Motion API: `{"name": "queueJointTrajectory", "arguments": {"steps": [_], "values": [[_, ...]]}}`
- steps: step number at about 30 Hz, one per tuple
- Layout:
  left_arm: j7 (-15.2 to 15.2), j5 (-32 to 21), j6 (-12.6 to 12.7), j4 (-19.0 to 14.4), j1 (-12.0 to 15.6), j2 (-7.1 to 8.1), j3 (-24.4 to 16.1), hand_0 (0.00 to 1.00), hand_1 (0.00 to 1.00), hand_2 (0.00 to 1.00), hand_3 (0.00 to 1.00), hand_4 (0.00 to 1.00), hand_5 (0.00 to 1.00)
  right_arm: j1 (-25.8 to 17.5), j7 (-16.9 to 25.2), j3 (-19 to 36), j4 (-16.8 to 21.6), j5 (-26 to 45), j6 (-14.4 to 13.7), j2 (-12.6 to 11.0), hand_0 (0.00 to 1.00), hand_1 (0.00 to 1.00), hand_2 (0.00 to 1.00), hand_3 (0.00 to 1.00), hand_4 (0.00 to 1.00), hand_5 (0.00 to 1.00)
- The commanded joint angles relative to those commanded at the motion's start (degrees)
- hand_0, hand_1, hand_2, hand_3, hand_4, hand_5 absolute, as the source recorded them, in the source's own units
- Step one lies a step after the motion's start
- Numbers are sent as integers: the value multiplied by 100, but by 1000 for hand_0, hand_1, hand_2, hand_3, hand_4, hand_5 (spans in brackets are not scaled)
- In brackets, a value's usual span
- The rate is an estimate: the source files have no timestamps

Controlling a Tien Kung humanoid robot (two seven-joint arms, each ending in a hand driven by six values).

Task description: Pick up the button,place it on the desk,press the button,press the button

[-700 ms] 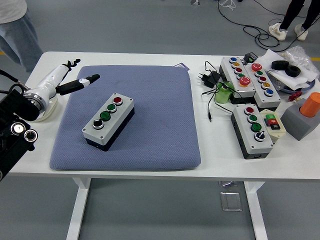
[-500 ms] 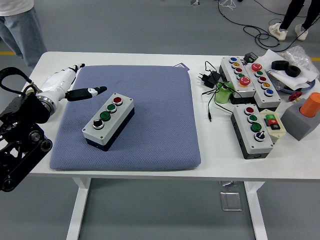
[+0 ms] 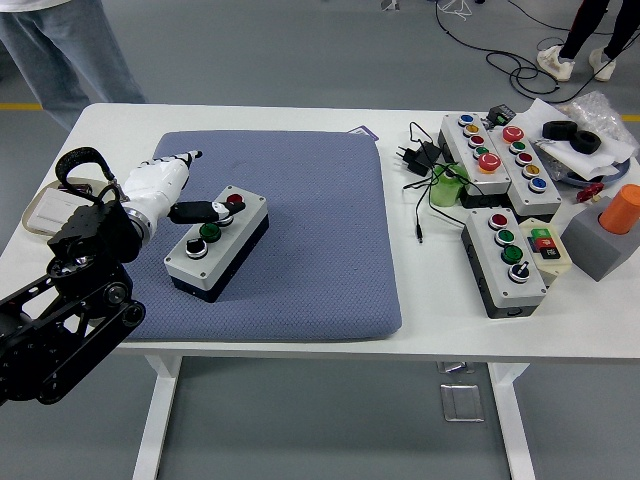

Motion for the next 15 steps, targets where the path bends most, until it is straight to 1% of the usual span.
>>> {"name": "queueJointTrajectory", "arguments": {"steps": [3,4,8,11,15], "values": [[0,14,-31,-46,35,2,-10,977,998,998,998,998,883,-4,1,17,0,-23,-2,-4,627,477,539,582,279,22],[0,15,-80,-64,53,13,12,974,998,998,998,998,899,-3,1,22,0,-28,-3,-6,627,477,539,582,279,22],[0,115,-184,-17,69,11,89,974,998,998,998,998,899,1,-9,48,0,-78,-8,-6,627,477,539,582,279,22],[0,152,-195,17,93,-5,136,962,998,998,998,998,901,7,-6,47,0,-91,-8,-7,627,477,539,582,279,22],[0,223,-200,131,92,-63,222,962,998,998,998,998,901,15,-7,64,0,-126,-10,-10,627,477,539,582,279,22]]}}
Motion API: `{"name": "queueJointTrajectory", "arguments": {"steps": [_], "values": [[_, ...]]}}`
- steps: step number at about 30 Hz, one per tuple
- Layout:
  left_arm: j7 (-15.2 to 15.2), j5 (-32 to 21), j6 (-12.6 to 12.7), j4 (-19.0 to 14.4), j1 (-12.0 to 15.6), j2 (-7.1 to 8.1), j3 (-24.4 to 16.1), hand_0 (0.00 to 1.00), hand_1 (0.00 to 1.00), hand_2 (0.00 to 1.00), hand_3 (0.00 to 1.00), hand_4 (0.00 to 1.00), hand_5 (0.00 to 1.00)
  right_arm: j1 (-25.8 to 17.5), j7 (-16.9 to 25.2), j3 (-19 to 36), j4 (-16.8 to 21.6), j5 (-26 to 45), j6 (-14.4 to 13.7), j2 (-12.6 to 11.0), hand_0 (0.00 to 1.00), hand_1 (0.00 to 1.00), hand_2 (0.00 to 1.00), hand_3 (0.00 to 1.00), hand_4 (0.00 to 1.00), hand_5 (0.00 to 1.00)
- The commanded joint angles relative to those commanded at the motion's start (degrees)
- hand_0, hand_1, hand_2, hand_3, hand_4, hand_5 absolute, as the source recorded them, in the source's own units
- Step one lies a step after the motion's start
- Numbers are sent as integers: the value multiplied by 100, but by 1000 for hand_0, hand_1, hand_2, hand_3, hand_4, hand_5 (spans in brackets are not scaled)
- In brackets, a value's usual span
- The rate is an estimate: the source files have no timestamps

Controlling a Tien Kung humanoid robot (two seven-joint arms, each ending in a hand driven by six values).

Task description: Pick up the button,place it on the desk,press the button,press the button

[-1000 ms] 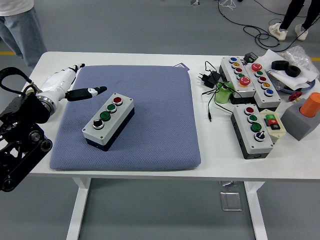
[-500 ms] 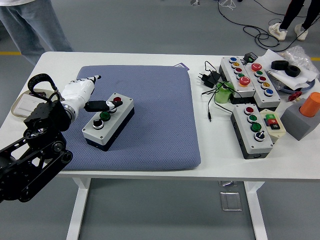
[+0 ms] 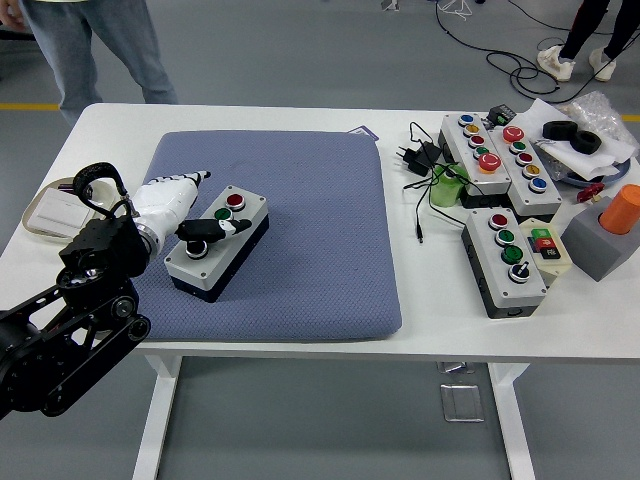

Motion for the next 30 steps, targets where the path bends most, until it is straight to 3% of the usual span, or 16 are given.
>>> {"name": "queueJointTrajectory", "arguments": {"steps": [12,13,18,19,24,25,30], "values": [[0,279,102,338,4,-269,166,940,998,998,998,998,910,18,5,69,0,-131,-25,-5,627,477,539,582,280,22],[0,300,105,357,2,-282,165,879,988,998,998,998,913,19,7,69,0,-134,-26,-5,627,477,539,582,279,22],[0,491,-45,449,-17,-328,214,879,988,998,998,998,913,28,19,75,0,-142,-41,-5,627,477,539,582,279,22],[0,543,-107,478,-25,-331,225,712,903,989,998,998,772,30,19,81,0,-154,-43,-6,627,477,539,582,279,22],[0,653,-326,565,-44,-327,237,712,903,989,998,998,772,32,28,71,0,-147,-45,-6,627,477,539,582,279,22],[0,660,-344,573,-47,-326,238,521,744,847,976,998,641,32,29,70,0,-145,-45,-6,627,477,539,582,279,22],[0,795,-458,617,-87,-302,258,521,744,847,976,998,641,38,34,66,0,-148,-51,-6,627,477,539,582,279,22]]}}
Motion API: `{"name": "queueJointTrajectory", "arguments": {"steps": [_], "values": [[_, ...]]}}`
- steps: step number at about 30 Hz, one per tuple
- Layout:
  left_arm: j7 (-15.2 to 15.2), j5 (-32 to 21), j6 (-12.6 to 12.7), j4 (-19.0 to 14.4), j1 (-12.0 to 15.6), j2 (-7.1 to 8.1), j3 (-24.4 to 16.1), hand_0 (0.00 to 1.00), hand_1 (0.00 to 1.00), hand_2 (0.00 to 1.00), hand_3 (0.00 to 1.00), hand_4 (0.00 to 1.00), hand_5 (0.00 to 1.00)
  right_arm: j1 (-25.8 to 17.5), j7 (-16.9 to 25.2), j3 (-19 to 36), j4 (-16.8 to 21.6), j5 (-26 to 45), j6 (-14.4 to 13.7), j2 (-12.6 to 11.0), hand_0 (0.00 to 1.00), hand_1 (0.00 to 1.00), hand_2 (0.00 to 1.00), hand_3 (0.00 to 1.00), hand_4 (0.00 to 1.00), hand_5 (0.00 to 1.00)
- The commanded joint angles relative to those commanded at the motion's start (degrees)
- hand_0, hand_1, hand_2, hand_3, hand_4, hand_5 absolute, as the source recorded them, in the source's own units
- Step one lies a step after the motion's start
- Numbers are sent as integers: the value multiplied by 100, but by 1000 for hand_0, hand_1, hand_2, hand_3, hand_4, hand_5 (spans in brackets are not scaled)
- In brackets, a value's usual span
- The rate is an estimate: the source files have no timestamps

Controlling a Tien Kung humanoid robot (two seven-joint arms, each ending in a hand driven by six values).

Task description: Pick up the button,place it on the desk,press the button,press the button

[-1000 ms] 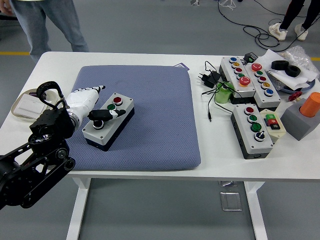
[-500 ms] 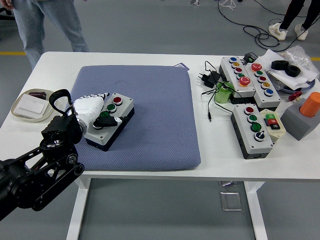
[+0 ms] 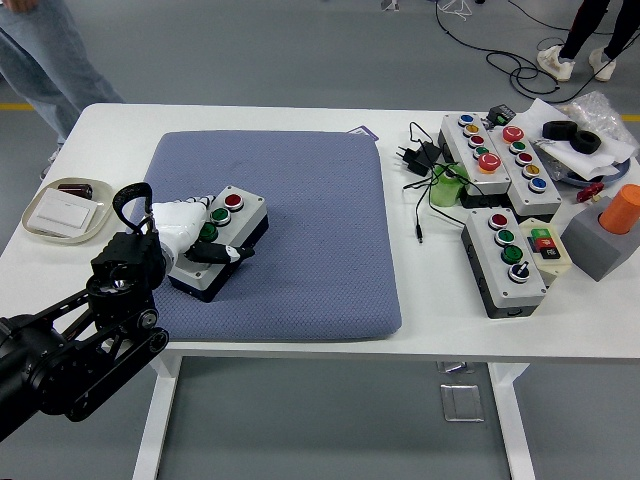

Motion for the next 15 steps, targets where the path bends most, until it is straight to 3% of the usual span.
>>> {"name": "queueJointTrajectory", "arguments": {"steps": [1,6,7,12,13,15], "values": [[0,93,-64,-3,-17,12,7,338,485,487,748,878,396,-1,7,-13,0,11,-2,-1,627,477,539,582,279,22],[0,295,-228,-18,-67,48,53,338,485,487,748,878,396,-11,19,-35,0,18,-14,0,627,477,539,582,279,22],[0,301,-232,-17,-73,54,65,324,356,315,445,601,217,-13,21,-39,0,20,-15,-1,627,477,539,582,279,22],[0,565,-213,17,-117,124,164,324,356,315,445,601,217,-32,23,-36,0,3,-23,-1,627,477,539,582,279,22],[0,693,-178,47,-133,149,217,289,238,224,269,544,2,-37,24,-37,0,-1,-24,-2,627,477,539,582,280,22],[-137,702,-125,98,-134,196,294,289,238,224,269,544,2,-45,23,-24,0,-22,-30,0,627,477,539,582,280,22]]}}
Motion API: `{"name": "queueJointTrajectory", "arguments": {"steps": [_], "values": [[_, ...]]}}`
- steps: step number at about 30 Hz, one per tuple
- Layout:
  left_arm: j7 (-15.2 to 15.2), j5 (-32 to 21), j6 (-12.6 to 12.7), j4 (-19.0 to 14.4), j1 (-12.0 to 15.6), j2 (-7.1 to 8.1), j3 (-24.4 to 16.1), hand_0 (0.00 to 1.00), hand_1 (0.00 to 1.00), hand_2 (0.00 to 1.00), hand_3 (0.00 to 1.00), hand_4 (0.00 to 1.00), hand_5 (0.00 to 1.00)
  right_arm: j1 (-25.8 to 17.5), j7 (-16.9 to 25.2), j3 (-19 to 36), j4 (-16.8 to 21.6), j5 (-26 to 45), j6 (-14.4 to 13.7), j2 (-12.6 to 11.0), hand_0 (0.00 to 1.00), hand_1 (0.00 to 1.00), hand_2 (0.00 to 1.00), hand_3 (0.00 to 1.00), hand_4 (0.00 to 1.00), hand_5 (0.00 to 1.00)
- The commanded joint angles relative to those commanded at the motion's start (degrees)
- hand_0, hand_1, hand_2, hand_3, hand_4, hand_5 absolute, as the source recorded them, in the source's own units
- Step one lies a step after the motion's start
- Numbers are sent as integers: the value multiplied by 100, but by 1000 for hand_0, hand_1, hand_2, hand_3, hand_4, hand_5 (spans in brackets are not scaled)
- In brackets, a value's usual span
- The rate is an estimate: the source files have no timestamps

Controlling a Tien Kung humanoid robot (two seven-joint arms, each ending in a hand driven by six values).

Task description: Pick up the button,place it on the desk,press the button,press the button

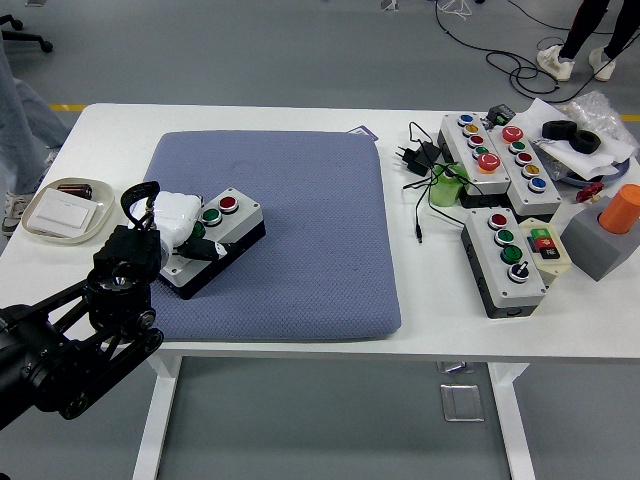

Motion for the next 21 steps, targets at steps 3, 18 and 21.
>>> {"name": "queueJointTrajectory", "arguments": {"steps": [3,18,21], "values": [[-390,0,168,49,14,70,28,289,238,224,269,544,2,-12,-1,9,0,-15,-5,3,627,477,539,582,280,22],[-2835,0,1768,550,-403,384,420,298,222,197,238,496,2,-23,-2,58,0,-107,-9,4,627,477,539,582,279,22],[-3297,0,2284,709,-502,415,520,298,222,197,238,496,2,-13,-6,78,0,-148,-11,3,627,477,539,582,279,22]]}}
